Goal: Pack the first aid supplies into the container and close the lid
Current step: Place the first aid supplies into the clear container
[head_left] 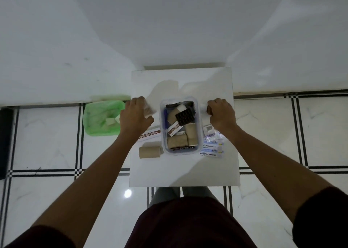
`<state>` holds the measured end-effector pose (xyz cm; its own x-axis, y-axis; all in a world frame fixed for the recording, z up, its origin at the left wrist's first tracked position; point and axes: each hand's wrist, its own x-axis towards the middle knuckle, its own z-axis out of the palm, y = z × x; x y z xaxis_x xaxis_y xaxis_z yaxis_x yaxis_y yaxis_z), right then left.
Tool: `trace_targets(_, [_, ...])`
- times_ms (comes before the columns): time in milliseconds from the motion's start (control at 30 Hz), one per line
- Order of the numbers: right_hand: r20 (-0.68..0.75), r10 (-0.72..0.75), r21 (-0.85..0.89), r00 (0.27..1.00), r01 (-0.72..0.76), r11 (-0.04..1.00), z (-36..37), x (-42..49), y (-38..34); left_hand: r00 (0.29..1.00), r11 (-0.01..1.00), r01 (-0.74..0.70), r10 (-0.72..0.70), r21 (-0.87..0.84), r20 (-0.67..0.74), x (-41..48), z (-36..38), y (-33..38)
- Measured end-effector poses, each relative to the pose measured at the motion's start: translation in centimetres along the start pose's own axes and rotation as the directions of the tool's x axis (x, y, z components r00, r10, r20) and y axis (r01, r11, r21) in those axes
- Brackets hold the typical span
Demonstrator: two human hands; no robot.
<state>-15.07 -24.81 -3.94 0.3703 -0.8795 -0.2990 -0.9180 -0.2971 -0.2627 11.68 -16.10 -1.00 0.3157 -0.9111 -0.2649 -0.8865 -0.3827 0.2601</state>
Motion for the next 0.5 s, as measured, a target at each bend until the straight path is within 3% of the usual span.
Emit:
trace_targets(133, [-0.211,-0.033,0.099,0.977,0.055,0.994,-2.3,-1.2,-1.4,0.983,0.987,-0.082,0.058,-0.137,-0.173,-0.6,-3.1,0.8])
trace_targets(267, [-0.338,-0.05,0.171,0.94,0.114,0.979,-5.1,-3.7,-3.2,0.958,0.94,-0.281,0.26,-0.194,-0.123,-0.6,-4.3,2.8])
trace_targets(333, [-0.307,-0.123,0.202,0.944,0.191,0.961,-5.6,-5.2,-4.4,0.946,0.926,-0.324,0.317,-0.194,-0.067,-0.2,-4.2,3.9])
trace_targets(400, [-0.179,-0.202,0.261,0.963,0.245,0.934,-5.4,-6.6,-5.8,0.92,0.909,-0.389,0.392,-0.152,-0.013,0.3,-4.1,4.8])
trace_targets(500, [-0.046,-0.348,0.223,0.936,0.349,0.91,-3.2,-7.7,-7.1,0.835,0.837,-0.547,0.547,-0.02,0.05,1.2,-3.7,5.9])
